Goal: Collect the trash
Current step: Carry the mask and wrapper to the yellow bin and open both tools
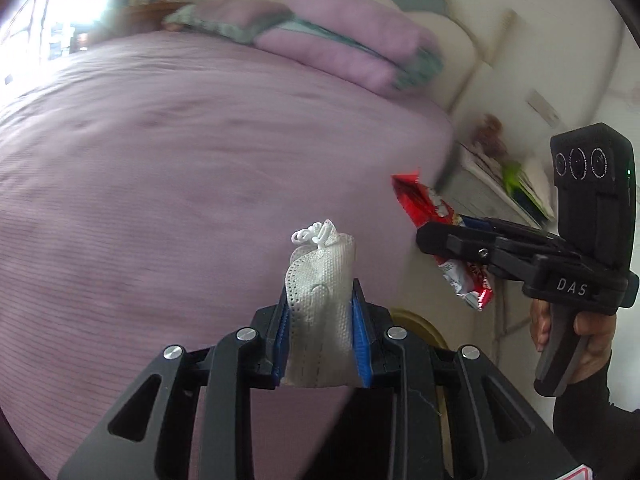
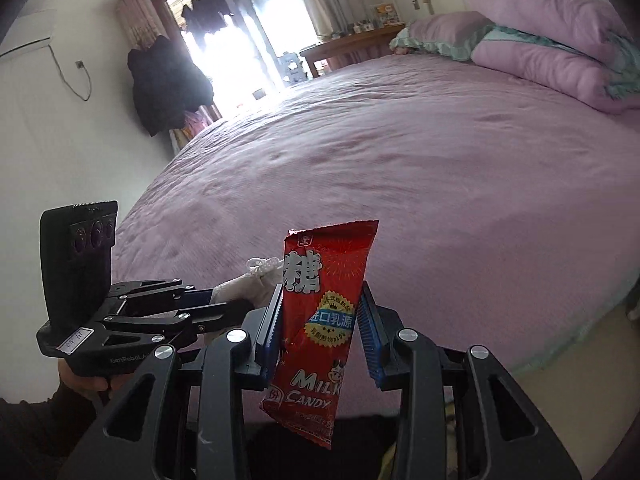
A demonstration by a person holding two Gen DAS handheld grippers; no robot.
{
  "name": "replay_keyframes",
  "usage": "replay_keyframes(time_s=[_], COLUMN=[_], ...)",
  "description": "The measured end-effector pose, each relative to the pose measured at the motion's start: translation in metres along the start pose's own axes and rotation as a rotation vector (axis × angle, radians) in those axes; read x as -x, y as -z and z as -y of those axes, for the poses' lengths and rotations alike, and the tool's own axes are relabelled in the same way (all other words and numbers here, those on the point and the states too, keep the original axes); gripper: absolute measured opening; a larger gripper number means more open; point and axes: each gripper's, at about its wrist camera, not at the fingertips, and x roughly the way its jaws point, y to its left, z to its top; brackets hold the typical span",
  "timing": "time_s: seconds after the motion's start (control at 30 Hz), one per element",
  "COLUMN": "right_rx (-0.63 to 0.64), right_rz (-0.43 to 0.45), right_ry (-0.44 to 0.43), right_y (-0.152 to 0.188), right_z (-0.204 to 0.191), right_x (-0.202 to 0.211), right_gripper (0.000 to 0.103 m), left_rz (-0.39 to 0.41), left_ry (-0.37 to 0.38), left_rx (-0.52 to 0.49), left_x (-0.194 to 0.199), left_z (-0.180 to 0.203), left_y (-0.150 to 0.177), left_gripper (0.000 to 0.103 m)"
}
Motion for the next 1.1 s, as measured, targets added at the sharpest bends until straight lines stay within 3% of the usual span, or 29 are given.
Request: replay_keyframes(time_s=[0.27, 0.5, 0.7, 0.8, 0.87, 0.97, 1.1], right_rx=[-0.175, -0.347, -0.41, -0.437, -0.45, -0.479, -0.479], right_rz=[0.014, 0.002, -0.018, -0.028, -0.037, -0.046, -0.065], right_ry=[0.195, 0.243, 0.259, 0.255, 0.257, 0.247, 0.256], right_y=[0.091, 0.154, 0.186, 0.199, 0.205, 0.212, 0.221], right_z=[0.057, 0.101, 0.125, 0.14, 0.148, 0.156, 0.161], right_x=[0.058, 0.081, 0.086, 0.087, 0.085, 0.079, 0.074], right_gripper=[0.035, 0.035, 0.035, 0.035, 0.035, 0.035, 0.036], left_rz=[-0.176, -0.316, -0.423, -0.453, -0.464, -0.493, -0.54], left_ry=[0.145, 0.19, 0.203, 0.174, 0.132, 0.061, 0.08], left_rx=[-0.08, -0.132, -0.153, -0.17, -0.189, -0.165, -0.127], left_x=[-0.077, -0.139, -0.191, -0.215, -0.228, -0.246, -0.25], left_z=[0.094, 0.145, 0.167, 0.174, 0.176, 0.174, 0.165], left_y=[0.045, 0.079, 0.098, 0.102, 0.104, 0.106, 0.106], left_gripper=[0.027, 0.027, 0.029, 0.047, 0.082, 0.084, 0.09])
